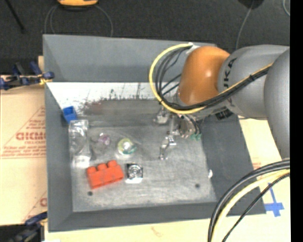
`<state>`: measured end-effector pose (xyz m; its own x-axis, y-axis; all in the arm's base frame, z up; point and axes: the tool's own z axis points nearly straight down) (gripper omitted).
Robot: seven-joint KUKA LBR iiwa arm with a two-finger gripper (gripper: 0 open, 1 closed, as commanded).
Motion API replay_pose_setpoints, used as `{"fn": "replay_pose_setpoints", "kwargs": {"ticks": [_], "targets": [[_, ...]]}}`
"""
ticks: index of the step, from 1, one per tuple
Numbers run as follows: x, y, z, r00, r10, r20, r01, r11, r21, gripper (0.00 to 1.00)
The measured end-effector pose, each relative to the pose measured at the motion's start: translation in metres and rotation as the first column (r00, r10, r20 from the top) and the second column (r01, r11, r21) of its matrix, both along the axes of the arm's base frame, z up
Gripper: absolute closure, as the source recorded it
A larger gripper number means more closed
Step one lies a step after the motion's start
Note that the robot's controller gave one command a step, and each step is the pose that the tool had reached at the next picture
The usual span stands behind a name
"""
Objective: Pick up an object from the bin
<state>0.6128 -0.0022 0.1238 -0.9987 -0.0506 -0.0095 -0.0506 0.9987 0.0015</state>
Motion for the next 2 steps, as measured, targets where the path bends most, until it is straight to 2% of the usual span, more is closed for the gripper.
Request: {"fn": "replay_pose_setpoints", "kwargs": {"ticks": [1,2], "targets": [[-0.041,0.066,0.023,0.998,0.059,-0.006,-0.059,0.998,0.001,0.0],[-0.052,0.12,-0.032,0.995,0.097,0.014,-0.097,0.995,0.005,0.0]]}}
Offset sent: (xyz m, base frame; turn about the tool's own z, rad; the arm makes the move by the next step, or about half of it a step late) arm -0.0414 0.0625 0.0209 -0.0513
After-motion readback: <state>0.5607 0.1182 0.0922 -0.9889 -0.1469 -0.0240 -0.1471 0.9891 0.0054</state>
